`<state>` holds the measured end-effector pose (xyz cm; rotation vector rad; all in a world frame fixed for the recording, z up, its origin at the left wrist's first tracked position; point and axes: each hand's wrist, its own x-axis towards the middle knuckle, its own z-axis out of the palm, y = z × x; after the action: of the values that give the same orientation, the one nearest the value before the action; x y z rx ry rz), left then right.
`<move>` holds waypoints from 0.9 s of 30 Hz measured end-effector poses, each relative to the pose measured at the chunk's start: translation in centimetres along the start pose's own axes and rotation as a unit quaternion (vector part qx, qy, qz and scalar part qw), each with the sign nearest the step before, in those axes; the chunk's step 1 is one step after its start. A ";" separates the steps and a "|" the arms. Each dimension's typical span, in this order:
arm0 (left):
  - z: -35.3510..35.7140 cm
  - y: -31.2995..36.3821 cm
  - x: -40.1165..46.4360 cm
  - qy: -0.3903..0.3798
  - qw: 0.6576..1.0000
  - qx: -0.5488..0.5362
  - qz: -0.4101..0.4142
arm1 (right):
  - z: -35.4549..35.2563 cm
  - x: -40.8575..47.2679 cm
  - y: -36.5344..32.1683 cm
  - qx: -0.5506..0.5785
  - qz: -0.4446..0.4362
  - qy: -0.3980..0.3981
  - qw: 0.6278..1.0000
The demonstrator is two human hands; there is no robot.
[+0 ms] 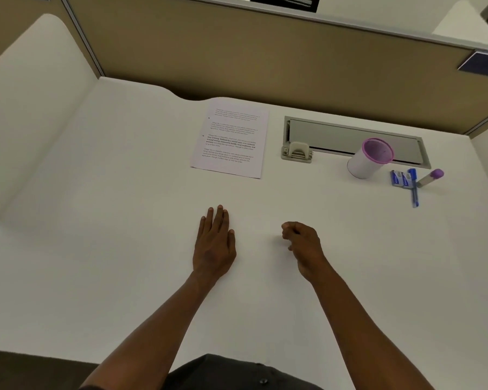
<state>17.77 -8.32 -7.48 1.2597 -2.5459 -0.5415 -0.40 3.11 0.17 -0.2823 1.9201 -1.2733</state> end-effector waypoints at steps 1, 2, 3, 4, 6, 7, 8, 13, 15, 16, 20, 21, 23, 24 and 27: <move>0.0 0.0 0.0 -0.001 1.000 0.002 0.001 | -0.4 -0.1 -0.2 0.049 0.028 0.000 0.998; 0.1 0.1 0.0 -0.001 1.000 0.004 0.003 | -0.9 -0.2 -0.4 0.097 0.055 0.000 0.994; 0.1 0.1 0.0 -0.003 1.000 0.007 0.005 | -1.4 -0.2 -0.5 0.142 0.077 -0.001 0.987; 0.1 0.2 0.0 -0.005 1.000 0.008 0.005 | -1.9 -0.2 -0.6 0.180 0.094 -0.001 0.979; 0.1 0.5 0.3 0.001 1.000 -0.004 -0.005 | -3.0 -0.1 -0.7 0.231 0.113 0.004 0.966; 0.0 0.8 0.5 0.005 1.000 -0.016 -0.016 | -3.5 -0.1 -0.8 0.249 0.118 0.006 0.961; -0.1 1.1 0.7 0.009 0.999 -0.030 -0.026 | -3.9 0.0 -1.0 0.263 0.121 0.007 0.957; 0.6 4.2 1.0 0.010 0.998 -0.060 0.031 | -5.9 0.2 -1.9 0.301 0.127 0.018 0.945; 1.4 5.7 0.9 -0.006 0.995 -0.057 0.076 | -6.9 0.4 -2.6 0.309 0.123 0.024 0.943; 2.0 6.5 0.9 -0.016 0.994 -0.051 0.099 | -7.4 0.6 -3.0 0.313 0.119 0.027 0.942; 3.8 8.9 2.3 -0.048 0.986 -0.018 0.158 | -10.3 2.1 -5.4 0.310 0.087 0.046 0.946; 4.0 9.1 2.9 -0.052 0.986 -0.009 0.156 | -11.3 2.7 -6.4 0.302 0.073 0.056 0.949; 4.3 9.0 4.2 -0.067 0.988 0.017 0.141 | -13.2 4.3 -8.5 0.277 0.045 0.083 0.956; 4.4 8.7 4.6 -0.074 0.988 0.030 0.135 | -14.2 5.1 -9.6 0.261 0.032 0.097 0.960; 4.8 8.2 5.1 -0.086 0.986 0.052 0.131 | -17.1 8.0 -12.7 0.199 -0.009 0.132 0.971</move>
<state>7.11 -6.75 -7.97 0.9213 -2.8585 -0.4850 -20.88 4.13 10.06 0.0809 1.8226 -1.7423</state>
